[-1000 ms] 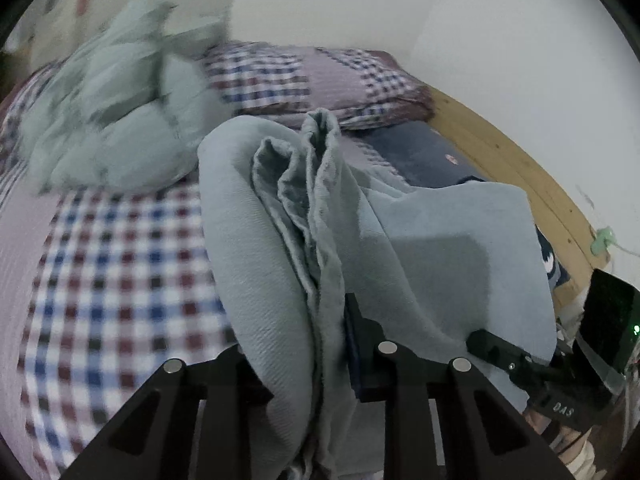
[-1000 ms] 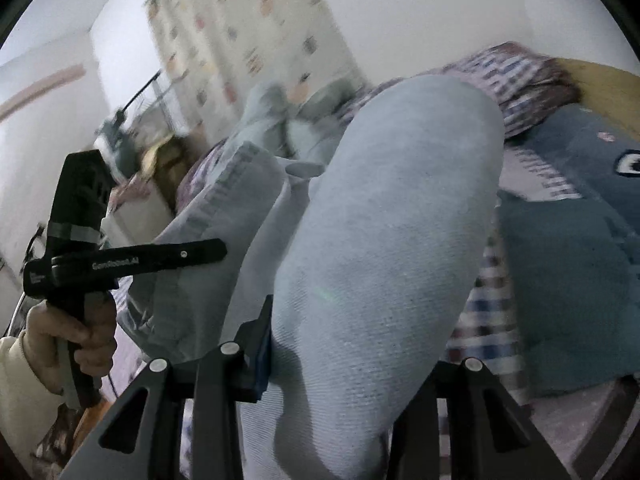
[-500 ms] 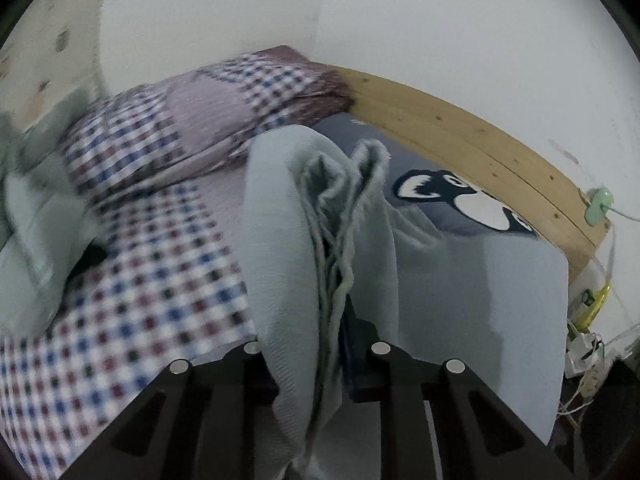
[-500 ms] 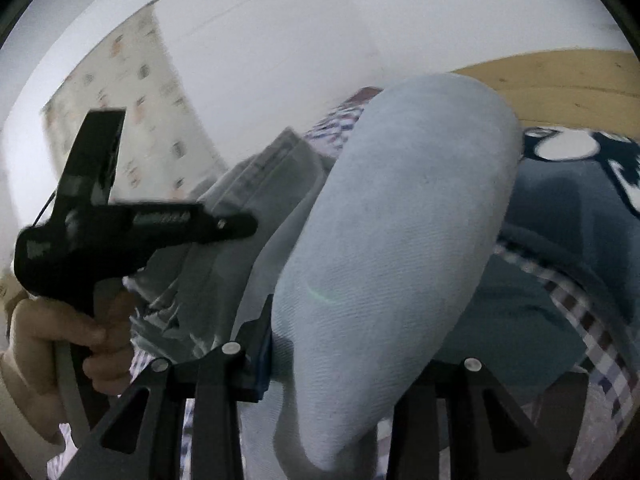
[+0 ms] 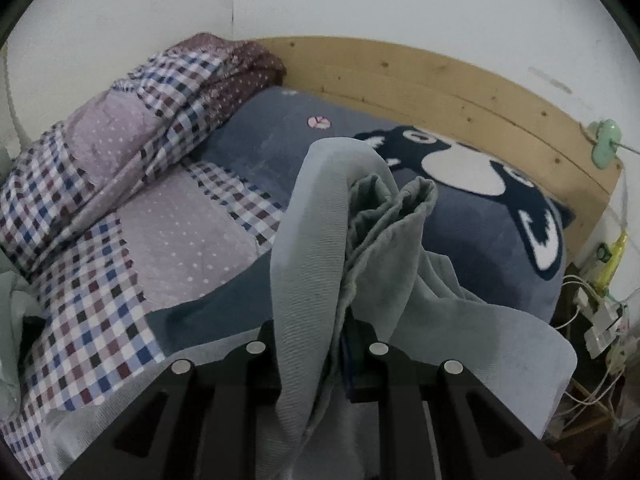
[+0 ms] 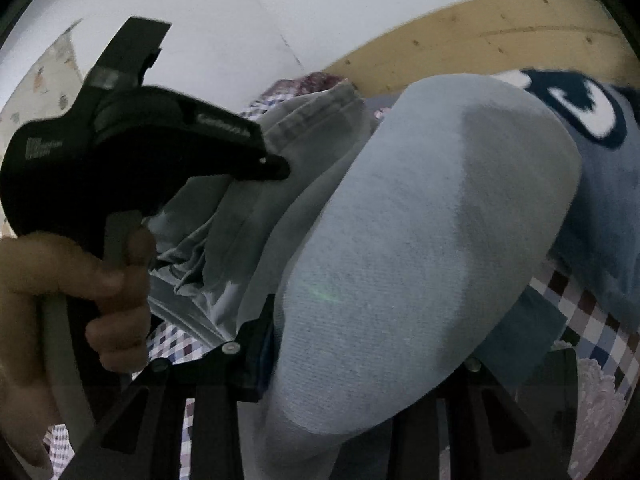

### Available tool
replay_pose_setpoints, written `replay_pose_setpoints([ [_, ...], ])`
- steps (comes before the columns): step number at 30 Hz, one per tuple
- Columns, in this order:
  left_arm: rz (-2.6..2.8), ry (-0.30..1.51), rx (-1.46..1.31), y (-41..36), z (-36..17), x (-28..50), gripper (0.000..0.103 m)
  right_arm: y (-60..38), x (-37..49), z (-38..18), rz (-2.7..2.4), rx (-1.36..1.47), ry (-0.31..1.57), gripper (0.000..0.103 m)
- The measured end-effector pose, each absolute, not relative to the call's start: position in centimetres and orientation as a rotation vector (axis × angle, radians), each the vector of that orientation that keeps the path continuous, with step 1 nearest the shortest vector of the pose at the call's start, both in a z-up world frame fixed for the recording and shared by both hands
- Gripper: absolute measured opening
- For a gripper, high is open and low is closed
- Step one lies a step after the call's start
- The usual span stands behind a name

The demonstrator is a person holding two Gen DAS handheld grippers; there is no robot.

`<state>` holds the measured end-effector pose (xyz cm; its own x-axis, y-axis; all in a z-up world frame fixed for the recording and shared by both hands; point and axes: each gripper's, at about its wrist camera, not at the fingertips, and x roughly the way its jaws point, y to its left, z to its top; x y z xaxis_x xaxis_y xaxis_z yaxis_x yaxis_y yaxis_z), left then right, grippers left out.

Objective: Fold clothes
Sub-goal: 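Lift the folded garment with both tools and carry it toward the blue pillow, then lower the garment beside the blue pillow and open both tools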

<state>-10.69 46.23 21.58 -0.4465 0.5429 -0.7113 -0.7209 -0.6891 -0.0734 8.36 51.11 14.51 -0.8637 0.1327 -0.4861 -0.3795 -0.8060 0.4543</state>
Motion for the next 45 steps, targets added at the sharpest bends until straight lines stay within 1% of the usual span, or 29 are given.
replay_pose_setpoints([
  [11, 2.188, 0.343, -1.009, 48.3, 17.6, -12.5, 0.017, 55.2, 8.3, 10.4, 2.629, -0.722, 0.911, 0.037],
  [15, 2.175, 0.359, -1.008, 48.3, 16.7, -13.2, 0.017, 55.9, 8.7, 10.0, 2.609, -0.737, 0.877, 0.038],
  [19, 2.174, 0.356, -0.979, 48.4, 16.8, -13.4, 0.017, 56.1, 9.5, 10.3, 2.586, -0.744, 0.838, 0.038],
  [23, 2.171, 0.366, -0.937, 48.8, 17.0, -13.2, 0.017, 52.5, 9.1, 9.8, 2.561, -0.736, 0.798, 0.038],
  [27, 2.168, 0.37, -0.941, 49.1, 16.6, -13.5, 0.018, 52.3, 9.3, 10.2, 2.514, -0.787, 0.832, 0.042],
  [29, 2.166, 0.351, -0.965, 48.7, 16.6, -14.3, 0.021, 52.8, 8.1, 10.0, 2.459, -0.811, 0.942, 0.045],
  [30, 2.166, 0.333, -0.974, 48.4, 16.6, -14.8, 0.027, 53.4, 8.6, 9.9, 2.425, -0.811, 1.002, 0.046],
  [32, 2.189, 0.277, -0.97, 47.4, 17.1, -15.6, 0.036, 53.7, 9.9, 10.1, 2.38, -0.787, 1.051, 0.046],
  [34, 2.234, 0.202, -0.931, 46.0, 18.1, -16.2, 0.052, 53.3, 10.8, 10.4, 2.359, -0.756, 1.03, 0.046],
  [35, 2.253, 0.167, -0.91, 45.4, 18.6, -16.4, 0.057, 52.8, 11.4, 10.7, 2.354, -0.739, 1.001, 0.046],
  [36, 2.267, 0.138, -0.893, 44.7, 19.0, -16.5, 0.065, 52.1, 12.1, 11.1, 2.35, -0.721, 0.966, 0.046],
  [37, 2.28, 0.109, -0.876, 44.0, 19.5, -16.6, 0.068, 51.4, 12.7, 11.4, 2.345, -0.703, 0.932, 0.046],
  [41, 2.26, 0.12, -0.826, 43.4, 20.1, -15.9, 0.068, 49.1, 14.5, 14.8, 2.395, -0.552, 0.763, 0.047],
  [42, 2.238, 0.132, -0.806, 43.5, 20.0, -15.3, 0.069, 48.7, 14.8, 15.7, 2.427, -0.493, 0.703, 0.051],
  [43, 2.215, 0.146, -0.797, 43.7, 19.7, -15.0, 0.074, 48.3, 14.9, 16.3, 2.466, -0.441, 0.655, 0.055],
  [44, 2.191, 0.161, -0.79, 43.9, 19.5, -14.7, 0.077, 47.9, 14.8, 16.6, 2.514, -0.397, 0.609, 0.062],
  [45, 2.18, 0.189, -0.789, 44.3, 18.8, -14.4, 0.079, 47.6, 14.3, 16.6, 2.561, -0.387, 0.55, 0.063],
])
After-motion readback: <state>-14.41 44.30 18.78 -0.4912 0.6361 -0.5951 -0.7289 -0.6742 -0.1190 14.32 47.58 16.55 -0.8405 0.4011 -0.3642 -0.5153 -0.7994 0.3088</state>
